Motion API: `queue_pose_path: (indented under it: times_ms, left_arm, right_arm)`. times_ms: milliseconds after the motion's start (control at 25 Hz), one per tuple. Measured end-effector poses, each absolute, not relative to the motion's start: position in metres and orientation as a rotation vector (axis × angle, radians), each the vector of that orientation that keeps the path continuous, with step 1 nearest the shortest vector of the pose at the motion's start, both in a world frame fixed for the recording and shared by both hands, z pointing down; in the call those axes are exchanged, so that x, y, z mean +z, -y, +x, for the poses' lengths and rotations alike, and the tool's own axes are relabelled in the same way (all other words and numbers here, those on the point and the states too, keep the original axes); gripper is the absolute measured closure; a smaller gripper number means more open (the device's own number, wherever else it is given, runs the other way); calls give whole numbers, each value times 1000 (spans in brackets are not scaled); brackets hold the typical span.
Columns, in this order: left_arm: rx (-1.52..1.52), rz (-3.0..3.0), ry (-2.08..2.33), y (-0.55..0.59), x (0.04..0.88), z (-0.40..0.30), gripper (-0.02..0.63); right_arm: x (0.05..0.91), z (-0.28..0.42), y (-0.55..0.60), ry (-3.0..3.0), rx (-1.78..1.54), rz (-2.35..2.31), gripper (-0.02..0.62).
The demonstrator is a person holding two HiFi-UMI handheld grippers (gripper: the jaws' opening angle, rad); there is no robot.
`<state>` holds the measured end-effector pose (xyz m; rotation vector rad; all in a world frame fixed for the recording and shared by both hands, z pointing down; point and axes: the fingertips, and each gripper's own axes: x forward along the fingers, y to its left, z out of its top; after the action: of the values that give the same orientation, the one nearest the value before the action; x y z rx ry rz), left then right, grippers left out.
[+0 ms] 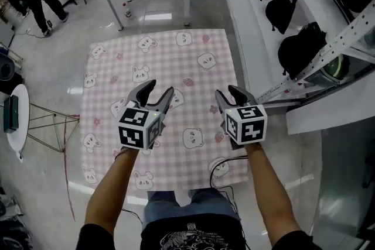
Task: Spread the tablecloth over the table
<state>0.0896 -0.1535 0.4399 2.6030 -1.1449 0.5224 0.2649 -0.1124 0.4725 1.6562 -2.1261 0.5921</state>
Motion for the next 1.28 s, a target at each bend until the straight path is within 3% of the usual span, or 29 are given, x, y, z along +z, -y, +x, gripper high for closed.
queue_pose_path:
  times_ms: [280,720,1080,1280]
  left_arm:
    - [476,2575,1079,137,449,163,378]
    - [503,2512,1035,130,483,182,378]
    - [512,2476,1042,130,498,185,379]
    - [520,2474,1041,130,500,182,378]
  right_arm:
    - [507,322,104,2059,718,1677,424]
    - [603,340,96,1954,1061,1573,426]
    - [612,341,93,1989,1204,1576,573]
    - [608,338,92,1993,1169,1598,588]
